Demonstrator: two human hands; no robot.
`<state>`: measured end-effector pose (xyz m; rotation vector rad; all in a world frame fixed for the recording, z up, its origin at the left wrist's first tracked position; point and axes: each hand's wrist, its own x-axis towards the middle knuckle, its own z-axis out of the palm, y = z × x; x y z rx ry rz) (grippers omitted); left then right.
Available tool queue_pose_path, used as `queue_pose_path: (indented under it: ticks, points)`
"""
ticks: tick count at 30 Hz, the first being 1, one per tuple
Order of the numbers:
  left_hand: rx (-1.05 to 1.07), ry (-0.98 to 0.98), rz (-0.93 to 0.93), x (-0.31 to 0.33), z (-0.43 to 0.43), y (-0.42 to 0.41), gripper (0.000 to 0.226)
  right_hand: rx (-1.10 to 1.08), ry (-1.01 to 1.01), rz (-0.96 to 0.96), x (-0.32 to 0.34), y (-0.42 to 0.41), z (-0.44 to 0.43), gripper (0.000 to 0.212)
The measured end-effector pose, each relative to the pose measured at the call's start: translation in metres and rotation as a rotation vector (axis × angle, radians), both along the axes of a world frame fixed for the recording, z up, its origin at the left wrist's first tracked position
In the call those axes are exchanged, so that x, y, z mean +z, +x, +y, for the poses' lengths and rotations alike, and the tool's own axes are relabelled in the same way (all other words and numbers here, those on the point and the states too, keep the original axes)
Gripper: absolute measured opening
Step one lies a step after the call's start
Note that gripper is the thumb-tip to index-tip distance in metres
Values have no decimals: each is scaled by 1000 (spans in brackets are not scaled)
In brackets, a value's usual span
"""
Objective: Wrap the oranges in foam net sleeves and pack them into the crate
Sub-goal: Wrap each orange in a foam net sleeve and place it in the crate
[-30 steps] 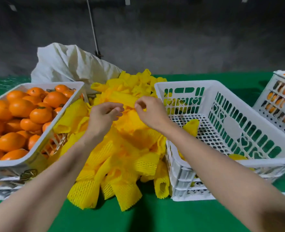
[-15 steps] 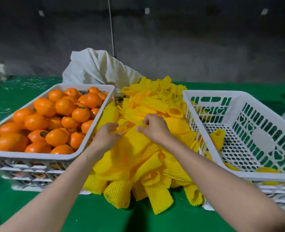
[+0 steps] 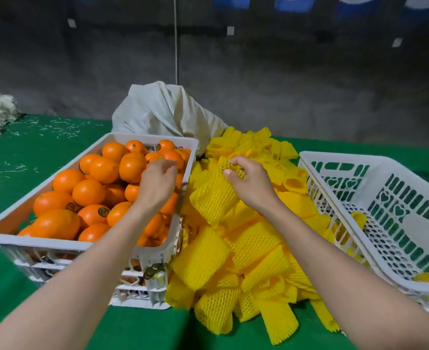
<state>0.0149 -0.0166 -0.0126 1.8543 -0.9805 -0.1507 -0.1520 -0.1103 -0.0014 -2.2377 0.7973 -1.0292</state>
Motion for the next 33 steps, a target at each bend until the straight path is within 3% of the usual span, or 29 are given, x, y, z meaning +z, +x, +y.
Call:
queue_pose_path:
  ticks: [3, 5, 8, 12, 15, 19, 26, 28, 31, 33]
  points:
    - [36, 482, -314, -15, -6, 44, 62, 22, -42, 21, 0, 14, 8, 22]
    - [-15, 656, -453, -27, -10, 60, 75, 27, -59, 22, 1, 19, 10, 21]
    - [-40, 664, -654, -40, -14, 75, 79, 18, -61, 6, 5, 20, 10, 20]
    - [-66, 565, -647, -44, -12, 80, 71, 46, -2, 17, 7, 19, 9, 14]
    - [-190, 366, -350, -34, -9, 72, 67, 121, 161, 4, 9, 18, 10, 3]
    - [-505, -49, 506, -4, 4, 41, 57, 241, 468, -159, 15, 13, 12, 14]
    - [-752, -254, 1321, 21, 3, -24, 55, 605, 787, -179, 20, -15, 13, 17]
    - [-694, -244, 1330, 22, -6, -41, 37, 646, 814, -187, 20, -20, 13, 7]
    - [-546, -205, 1121, 21, -17, -62, 35, 615, 768, -162, 18, -31, 12, 7]
    - [-590, -285, 1196, 13, -17, -71, 31, 552, 739, -172, 15, -38, 9, 18]
